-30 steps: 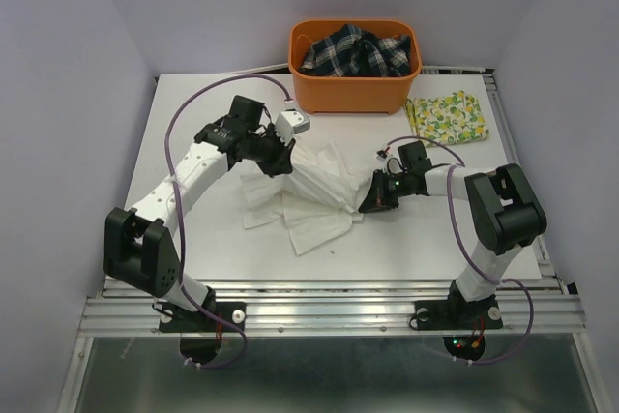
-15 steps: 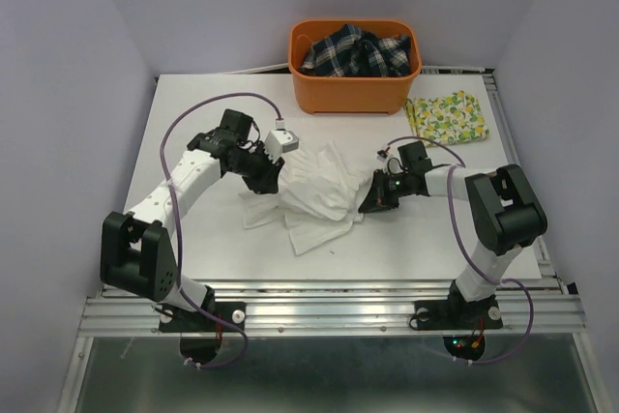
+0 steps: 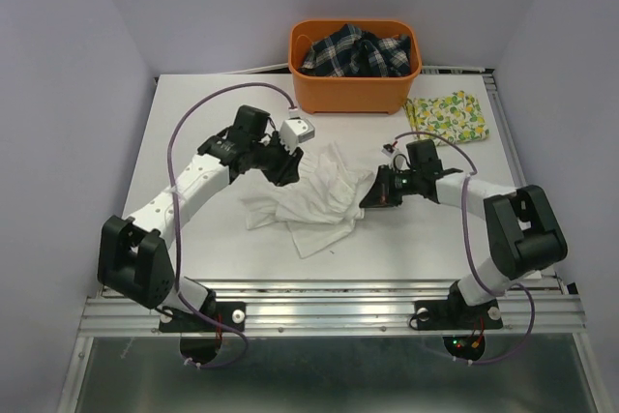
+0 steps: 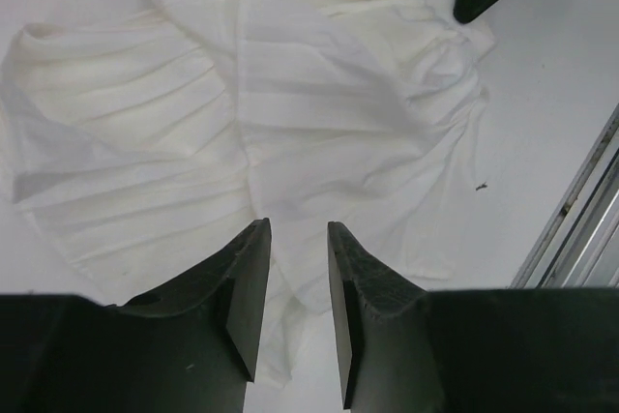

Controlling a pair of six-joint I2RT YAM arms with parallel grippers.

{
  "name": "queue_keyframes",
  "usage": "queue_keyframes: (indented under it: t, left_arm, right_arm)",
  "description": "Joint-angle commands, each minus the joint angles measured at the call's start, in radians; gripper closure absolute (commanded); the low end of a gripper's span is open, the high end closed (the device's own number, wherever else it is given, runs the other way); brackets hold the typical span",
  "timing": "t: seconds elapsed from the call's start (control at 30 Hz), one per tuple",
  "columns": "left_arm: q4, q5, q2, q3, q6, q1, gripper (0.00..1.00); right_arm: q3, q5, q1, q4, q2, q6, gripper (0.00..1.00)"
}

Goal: Fold and stack the skirts
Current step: Fold the skirt

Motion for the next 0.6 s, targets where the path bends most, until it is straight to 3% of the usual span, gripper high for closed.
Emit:
queue_keyframes:
  t: [0.0, 0.17, 0.27, 0.57]
  left_arm:
    - [0.121, -0.024, 0.074, 0.011, -0.151, -0.036, 0.6]
    - [0.17, -0.048, 0.117, 0.028, -0.199, 0.042, 0.64]
    - [0.155, 0.028, 0.159, 0.05, -0.21, 0.094, 0.67]
    - [0.164, 0.116, 0.304, 0.062, -0.201, 0.102, 0.75]
  right_arm:
    - [-0.013, -0.022, 0.0, -0.012, -0.11, -0.027, 0.99]
    - [0.024, -0.015, 0.0, -0.107, -0.189, -0.092, 0.99]
    - [0.05, 0.003, 0.0, -0.174, -0.244, -0.124, 0.99]
    - [0.182, 0.038, 0.0, -0.394, -0.255, -0.156, 0.99]
